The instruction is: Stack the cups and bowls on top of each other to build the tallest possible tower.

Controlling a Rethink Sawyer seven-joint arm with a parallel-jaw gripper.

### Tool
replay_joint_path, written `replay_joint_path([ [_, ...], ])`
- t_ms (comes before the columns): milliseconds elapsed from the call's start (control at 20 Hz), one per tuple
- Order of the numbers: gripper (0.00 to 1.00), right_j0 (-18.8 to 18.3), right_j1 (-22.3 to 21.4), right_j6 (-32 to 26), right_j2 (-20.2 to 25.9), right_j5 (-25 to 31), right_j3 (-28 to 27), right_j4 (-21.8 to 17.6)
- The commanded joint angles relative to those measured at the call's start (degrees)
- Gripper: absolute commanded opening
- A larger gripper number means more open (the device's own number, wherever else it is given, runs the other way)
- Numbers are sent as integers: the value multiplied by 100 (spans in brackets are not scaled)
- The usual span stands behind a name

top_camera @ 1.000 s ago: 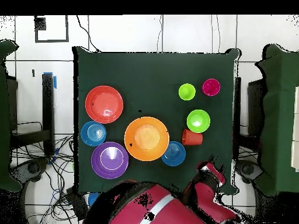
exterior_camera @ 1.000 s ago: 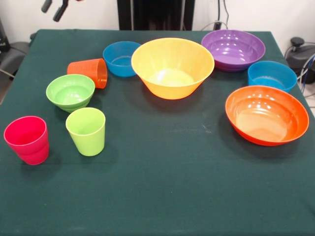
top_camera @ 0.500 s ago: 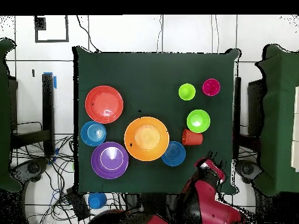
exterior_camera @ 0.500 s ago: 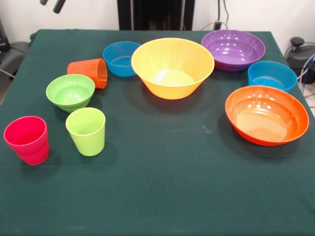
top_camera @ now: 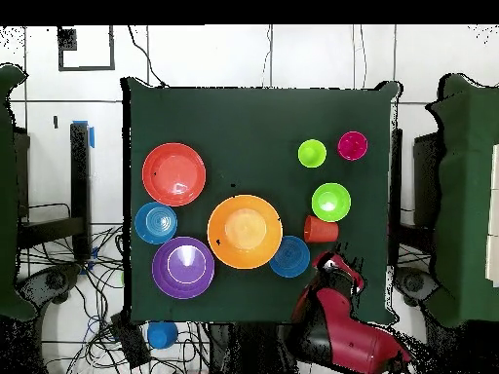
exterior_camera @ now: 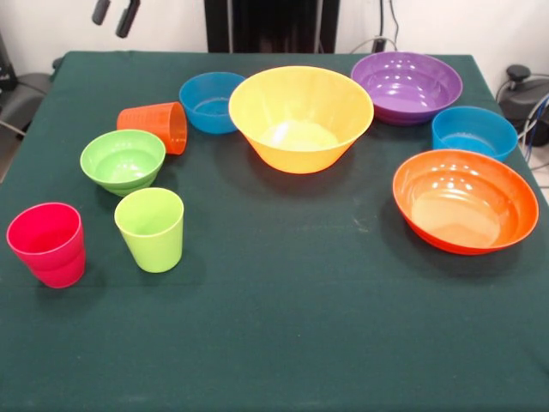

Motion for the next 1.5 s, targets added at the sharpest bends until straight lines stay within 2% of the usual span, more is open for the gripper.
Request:
replay_joint_path([
  [50, 100, 92, -167, 515, 1046, 985, -171, 21],
  [150, 100, 122, -265, 503, 1067, 1067, -165, 70],
  [500, 100, -72, -1218, 387, 1657, 2226, 41, 96],
  [850, 100, -251, -1433, 395, 2015, 2538, 115, 136],
  [1250, 100, -397, -1399, 394, 2420, 2593, 3, 161],
  [1500, 100, -897, -1518, 247, 3387, 3058, 459, 123],
])
